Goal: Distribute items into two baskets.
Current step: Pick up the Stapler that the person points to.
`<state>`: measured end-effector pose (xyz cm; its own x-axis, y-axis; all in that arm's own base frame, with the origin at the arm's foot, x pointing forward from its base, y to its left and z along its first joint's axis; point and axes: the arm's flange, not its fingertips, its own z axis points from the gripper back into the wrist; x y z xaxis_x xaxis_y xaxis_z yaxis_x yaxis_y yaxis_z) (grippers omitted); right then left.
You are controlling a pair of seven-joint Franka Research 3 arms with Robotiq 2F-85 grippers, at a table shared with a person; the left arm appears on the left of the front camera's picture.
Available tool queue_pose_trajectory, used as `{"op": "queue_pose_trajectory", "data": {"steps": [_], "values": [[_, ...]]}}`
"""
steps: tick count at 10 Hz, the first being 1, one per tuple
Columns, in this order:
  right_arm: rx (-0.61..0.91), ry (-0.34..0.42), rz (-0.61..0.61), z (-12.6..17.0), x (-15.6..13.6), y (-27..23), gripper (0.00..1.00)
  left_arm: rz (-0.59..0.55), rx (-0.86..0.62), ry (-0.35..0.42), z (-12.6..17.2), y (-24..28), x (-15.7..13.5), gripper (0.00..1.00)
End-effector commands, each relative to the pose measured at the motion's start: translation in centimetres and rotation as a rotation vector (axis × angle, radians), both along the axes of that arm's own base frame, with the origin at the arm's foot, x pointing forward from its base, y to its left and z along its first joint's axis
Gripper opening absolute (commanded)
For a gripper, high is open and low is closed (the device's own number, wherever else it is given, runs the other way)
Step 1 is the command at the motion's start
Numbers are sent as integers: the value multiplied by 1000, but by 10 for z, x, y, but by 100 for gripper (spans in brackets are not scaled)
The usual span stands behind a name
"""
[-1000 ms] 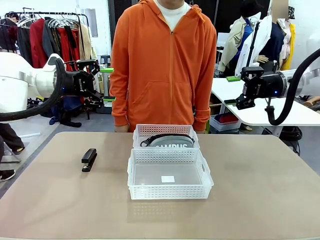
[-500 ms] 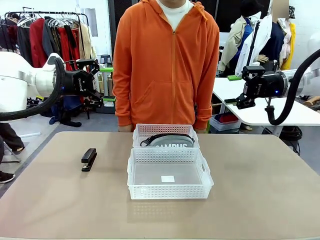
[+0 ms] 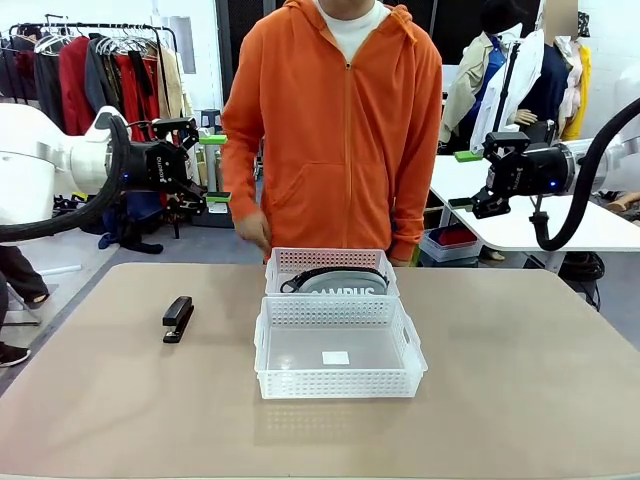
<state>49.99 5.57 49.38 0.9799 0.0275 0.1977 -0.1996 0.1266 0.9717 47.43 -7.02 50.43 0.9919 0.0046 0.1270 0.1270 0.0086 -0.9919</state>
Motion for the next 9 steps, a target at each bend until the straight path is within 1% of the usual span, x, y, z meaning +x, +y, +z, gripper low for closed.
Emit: {"op": "queue_pose_trajectory", "data": {"steps": [1,9], "values": [[-1,-1,-9,1,0,0,100,3,-1,-4,2,1,-1,100],[-1,-1,-9,1,0,0,100,3,-1,-4,2,1,-1,100]]}}
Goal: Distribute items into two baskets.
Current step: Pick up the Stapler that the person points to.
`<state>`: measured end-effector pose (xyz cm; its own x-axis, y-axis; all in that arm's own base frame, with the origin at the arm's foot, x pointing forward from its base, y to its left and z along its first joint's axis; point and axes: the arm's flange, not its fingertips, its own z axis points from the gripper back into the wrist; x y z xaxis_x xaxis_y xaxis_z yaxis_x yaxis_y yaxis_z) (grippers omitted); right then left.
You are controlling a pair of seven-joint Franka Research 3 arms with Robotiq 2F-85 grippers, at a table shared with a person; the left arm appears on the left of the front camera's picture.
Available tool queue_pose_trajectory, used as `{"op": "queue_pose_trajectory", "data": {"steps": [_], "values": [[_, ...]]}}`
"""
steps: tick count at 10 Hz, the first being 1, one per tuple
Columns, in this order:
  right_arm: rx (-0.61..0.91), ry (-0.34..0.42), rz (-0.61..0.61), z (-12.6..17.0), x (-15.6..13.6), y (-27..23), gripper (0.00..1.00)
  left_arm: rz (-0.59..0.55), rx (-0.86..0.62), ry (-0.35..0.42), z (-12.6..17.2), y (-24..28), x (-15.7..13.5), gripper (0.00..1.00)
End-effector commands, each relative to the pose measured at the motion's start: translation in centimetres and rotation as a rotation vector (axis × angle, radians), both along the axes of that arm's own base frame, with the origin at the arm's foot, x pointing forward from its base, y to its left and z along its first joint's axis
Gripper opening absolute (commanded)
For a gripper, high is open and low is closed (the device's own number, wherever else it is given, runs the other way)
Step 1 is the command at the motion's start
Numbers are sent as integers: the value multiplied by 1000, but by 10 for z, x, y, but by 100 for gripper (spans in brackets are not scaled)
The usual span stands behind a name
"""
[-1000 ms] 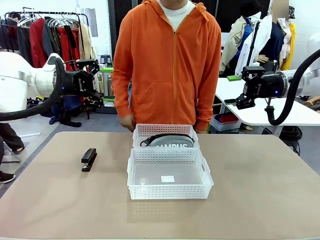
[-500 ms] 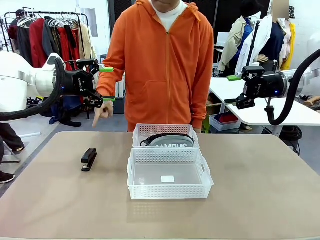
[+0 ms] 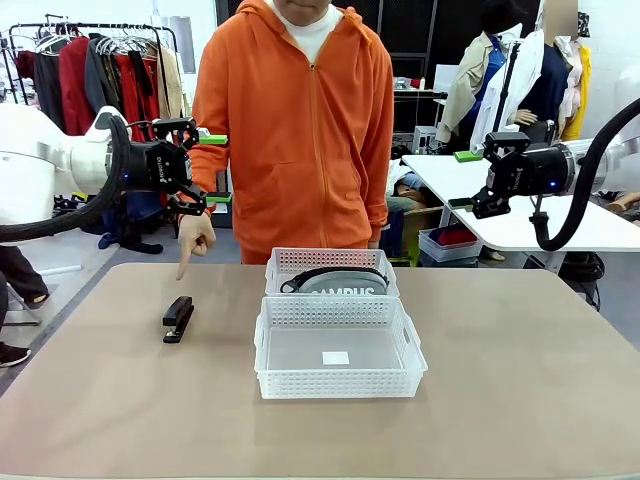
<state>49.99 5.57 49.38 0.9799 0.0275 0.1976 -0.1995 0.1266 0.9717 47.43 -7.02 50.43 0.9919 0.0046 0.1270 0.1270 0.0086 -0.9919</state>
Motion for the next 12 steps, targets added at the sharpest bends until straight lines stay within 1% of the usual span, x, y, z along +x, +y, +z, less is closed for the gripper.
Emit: {"op": "queue_pose_trajectory", "data": {"steps": [1,11,12], "values": [[-1,-1,-9,1,0,0,100,3,-1,-4,2,1,-1,100],[-1,-1,-9,1,0,0,100,0,0,0,0,0,0,100],[-1,-1,-9,1,0,0,100,36,200,18,2,-3,3,100]]}}
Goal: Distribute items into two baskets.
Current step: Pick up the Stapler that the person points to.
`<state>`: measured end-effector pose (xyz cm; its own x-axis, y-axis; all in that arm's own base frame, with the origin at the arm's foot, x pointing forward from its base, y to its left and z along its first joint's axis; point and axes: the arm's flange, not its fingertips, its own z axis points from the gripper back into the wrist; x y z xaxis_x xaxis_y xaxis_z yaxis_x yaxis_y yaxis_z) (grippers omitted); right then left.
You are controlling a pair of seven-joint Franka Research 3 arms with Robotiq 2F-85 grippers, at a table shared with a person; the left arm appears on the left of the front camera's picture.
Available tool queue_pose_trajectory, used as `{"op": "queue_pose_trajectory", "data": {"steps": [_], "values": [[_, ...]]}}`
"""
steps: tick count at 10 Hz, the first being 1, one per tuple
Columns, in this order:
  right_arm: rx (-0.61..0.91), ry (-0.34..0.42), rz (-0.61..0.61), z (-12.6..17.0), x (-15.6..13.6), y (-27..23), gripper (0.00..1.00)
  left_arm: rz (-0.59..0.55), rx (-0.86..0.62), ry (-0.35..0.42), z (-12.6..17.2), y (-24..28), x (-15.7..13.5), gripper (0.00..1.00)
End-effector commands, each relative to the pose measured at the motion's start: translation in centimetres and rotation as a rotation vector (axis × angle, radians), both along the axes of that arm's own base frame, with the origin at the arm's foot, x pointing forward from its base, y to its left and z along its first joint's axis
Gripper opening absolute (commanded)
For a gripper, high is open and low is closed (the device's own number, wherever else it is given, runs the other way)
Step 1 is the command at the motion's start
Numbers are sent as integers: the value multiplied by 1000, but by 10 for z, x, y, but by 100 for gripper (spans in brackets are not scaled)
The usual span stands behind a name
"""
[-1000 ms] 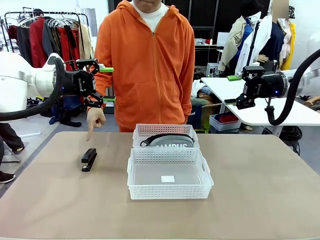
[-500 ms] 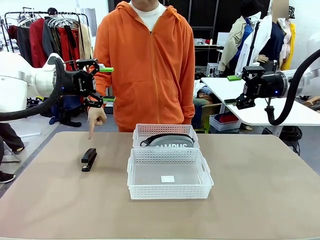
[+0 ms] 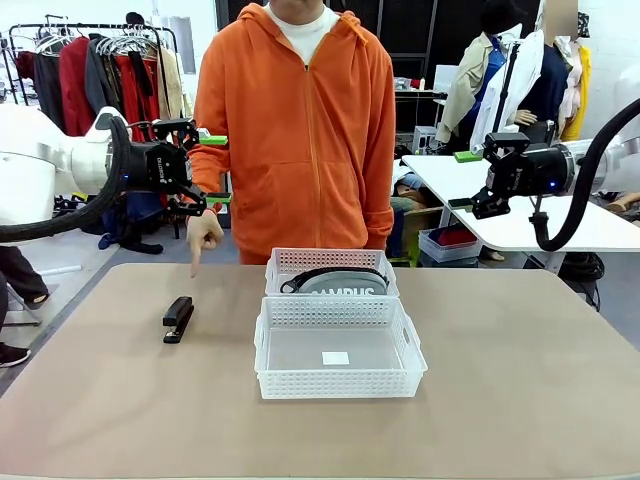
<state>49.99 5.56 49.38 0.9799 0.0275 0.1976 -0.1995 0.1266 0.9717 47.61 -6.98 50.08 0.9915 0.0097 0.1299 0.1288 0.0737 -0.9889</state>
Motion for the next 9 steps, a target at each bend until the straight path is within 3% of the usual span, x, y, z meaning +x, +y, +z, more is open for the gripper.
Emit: {"op": "queue_pose_trajectory", "data": {"steps": [1,5,6,9], "values": [[-1,-1,-9,1,0,0,100,43,218,-7,13,6,4,100],[-1,-1,-9,1,0,0,100,146,675,-167,33,19,17,100],[-1,-1,-9,1,0,0,100,95,780,-220,37,17,17,100],[-1,-1,-9,1,0,0,100,99,1052,-255,37,2,27,100]]}}
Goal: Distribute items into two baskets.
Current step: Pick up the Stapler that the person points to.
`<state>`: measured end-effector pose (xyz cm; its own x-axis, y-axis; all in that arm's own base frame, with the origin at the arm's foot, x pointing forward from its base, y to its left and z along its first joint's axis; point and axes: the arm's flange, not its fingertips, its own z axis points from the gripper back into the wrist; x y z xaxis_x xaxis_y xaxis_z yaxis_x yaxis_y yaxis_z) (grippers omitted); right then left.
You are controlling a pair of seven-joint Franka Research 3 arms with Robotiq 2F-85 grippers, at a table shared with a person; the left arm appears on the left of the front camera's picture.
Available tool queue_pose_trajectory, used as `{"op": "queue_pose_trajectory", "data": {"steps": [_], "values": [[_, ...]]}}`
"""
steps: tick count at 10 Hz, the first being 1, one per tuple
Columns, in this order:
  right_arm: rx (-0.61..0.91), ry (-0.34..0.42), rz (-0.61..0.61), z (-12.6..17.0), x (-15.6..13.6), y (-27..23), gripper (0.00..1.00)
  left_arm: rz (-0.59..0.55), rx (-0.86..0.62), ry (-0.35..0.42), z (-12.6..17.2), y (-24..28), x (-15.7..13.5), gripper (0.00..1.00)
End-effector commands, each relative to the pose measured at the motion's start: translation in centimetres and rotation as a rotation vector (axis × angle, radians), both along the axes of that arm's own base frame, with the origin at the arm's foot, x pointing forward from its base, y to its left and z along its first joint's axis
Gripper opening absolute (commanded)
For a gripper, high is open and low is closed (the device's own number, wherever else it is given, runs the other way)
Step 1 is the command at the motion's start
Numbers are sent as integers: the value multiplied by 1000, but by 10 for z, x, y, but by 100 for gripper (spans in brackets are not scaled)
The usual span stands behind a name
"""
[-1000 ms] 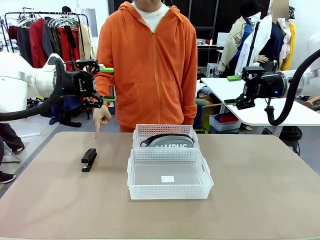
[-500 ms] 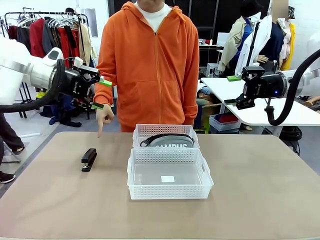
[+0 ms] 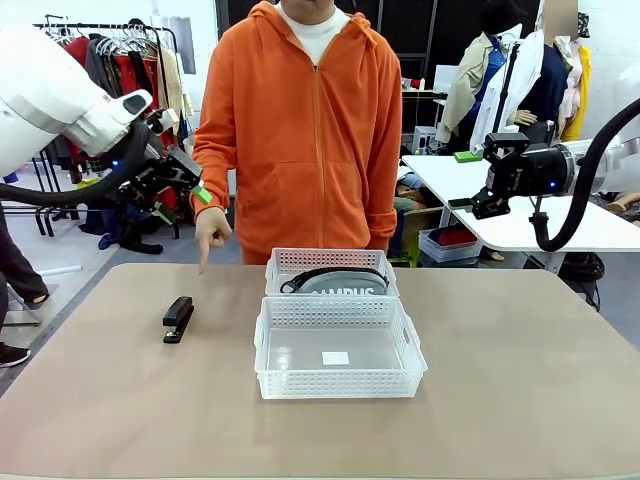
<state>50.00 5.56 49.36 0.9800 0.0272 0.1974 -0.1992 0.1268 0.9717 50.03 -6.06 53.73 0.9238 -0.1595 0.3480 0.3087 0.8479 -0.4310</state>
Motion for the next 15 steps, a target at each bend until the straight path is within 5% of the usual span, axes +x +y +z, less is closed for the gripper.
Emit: {"op": "queue_pose_trajectory", "data": {"steps": [1,3,8,10,12,15], "values": [[-1,-1,-9,1,-1,0,100,56,125,-31,0,-12,4,100],[-1,-1,-9,1,-1,0,100,-36,41,-48,2,-20,2,100],[-1,-1,-9,1,-1,0,100,7,78,-45,2,-18,4,100],[-1,-1,-9,1,-1,0,100,205,317,15,-17,-37,29,100],[-1,-1,-9,1,-1,0,100,223,474,69,-41,-50,43,100],[-1,-1,-9,1,-1,0,100,148,511,159,-76,-63,56,100]]}}
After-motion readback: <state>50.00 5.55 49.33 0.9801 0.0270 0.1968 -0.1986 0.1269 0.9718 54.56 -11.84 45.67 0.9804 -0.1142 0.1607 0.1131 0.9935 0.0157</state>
